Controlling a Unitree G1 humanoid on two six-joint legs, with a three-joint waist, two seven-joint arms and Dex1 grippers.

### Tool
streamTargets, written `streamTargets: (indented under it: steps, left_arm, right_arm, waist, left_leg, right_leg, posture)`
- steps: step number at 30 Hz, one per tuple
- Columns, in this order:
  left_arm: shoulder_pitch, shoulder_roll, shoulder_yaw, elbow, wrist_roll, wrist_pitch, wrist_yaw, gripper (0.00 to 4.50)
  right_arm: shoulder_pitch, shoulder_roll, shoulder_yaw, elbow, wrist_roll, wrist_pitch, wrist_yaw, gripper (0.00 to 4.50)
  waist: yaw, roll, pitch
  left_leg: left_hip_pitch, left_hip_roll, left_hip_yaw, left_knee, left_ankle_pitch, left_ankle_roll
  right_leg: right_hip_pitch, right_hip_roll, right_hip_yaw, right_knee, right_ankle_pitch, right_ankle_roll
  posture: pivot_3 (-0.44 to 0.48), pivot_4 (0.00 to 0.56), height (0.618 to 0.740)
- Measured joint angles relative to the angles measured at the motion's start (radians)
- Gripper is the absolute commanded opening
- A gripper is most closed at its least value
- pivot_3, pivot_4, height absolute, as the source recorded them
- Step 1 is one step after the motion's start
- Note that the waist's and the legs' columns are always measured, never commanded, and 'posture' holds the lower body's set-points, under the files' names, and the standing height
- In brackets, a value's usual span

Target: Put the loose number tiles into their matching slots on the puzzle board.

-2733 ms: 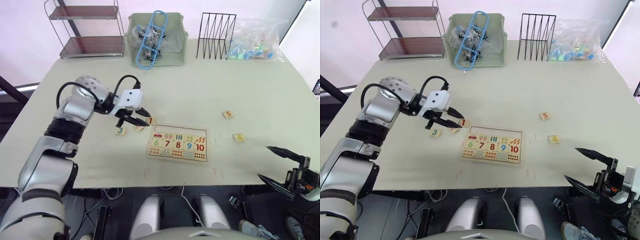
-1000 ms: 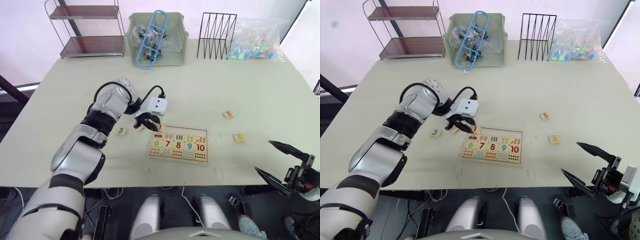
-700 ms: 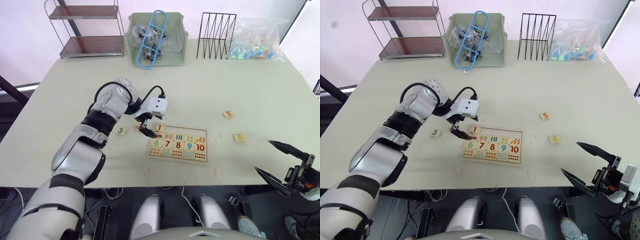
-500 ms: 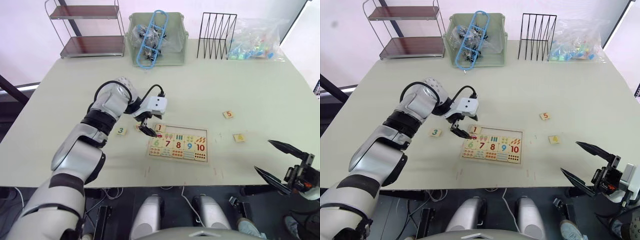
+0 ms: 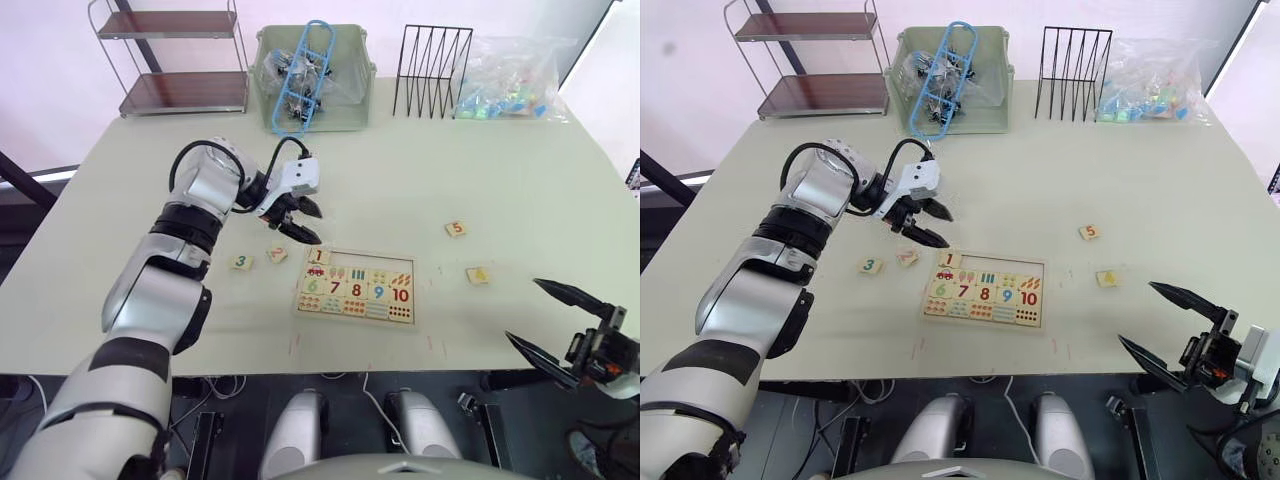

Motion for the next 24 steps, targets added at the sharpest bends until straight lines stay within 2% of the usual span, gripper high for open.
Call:
streamTargets:
  steps: [4, 5, 13, 18, 24]
  left_arm:
    - [0.012, 0.0, 0.011, 0.018, -0.001, -0.043, 0.015, 0.17]
    - [0.016, 0.0, 0.011, 0.024, 0.0, -0.052, 0.019, 0.07]
    - [0.066, -0.012, 0.013, 0.037, 0.001, -0.133, 0.052, 0.07]
    - [0.084, -0.027, 0.012, 0.092, 0.015, -0.254, 0.094, 0.07]
    - [0.084, -0.036, 0.012, 0.127, 0.022, -0.293, 0.094, 0.07]
  right_arm:
    - [-0.008, 0.0, 0.001, 0.003, 0.0, -0.001, 0.004, 4.5]
    - [-0.009, 0.0, 0.001, 0.004, 0.0, -0.002, 0.006, 4.5]
    - [-0.01, 0.0, 0.001, 0.004, 0.0, -0.003, 0.009, 4.5]
    - [-0.005, 0.0, 0.001, 0.004, -0.001, -0.003, 0.007, 4.5]
    - [0.001, 0.002, 0.001, 0.004, -0.001, -0.005, 0.007, 4.5]
  waist:
    - [0.0, 0.0, 0.0]
    - [0.001, 0.0, 0.0]
    - [0.001, 0.0, 0.0]
    - [0.001, 0.0, 0.0]
    - [0.001, 0.0, 0.0]
  left_leg:
    - [0.0, 0.0, 0.0, 0.0, 0.0, 0.0]
    - [0.0, 0.0, 0.0, 0.0, 0.0, 0.0]
    - [0.0, 0.0, 0.0, 0.0, 0.0, 0.0]
    - [0.0, 0.0, 0.0, 0.0, 0.0, 0.0]
    - [0.0, 0.0, 0.0, 0.0, 0.0, 0.0]
  right_leg:
    - [0.0, 0.0, 0.0, 0.0, 0.0, 0.0]
    - [0.0, 0.0, 0.0, 0.0, 0.0, 0.0]
    - [0.0, 0.0, 0.0, 0.0, 0.0, 0.0]
    - [0.0, 0.0, 0.0, 0.0, 0.0, 0.0]
    - [0.0, 0.0, 0.0, 0.0, 0.0, 0.0]
  posture:
    - [0.0, 0.15, 0.74]
    - [0.0, 0.15, 0.74]
    - [0.0, 0.15, 0.74]
    - [0.0, 0.15, 0.74]
    - [0.0, 0.15, 0.74]
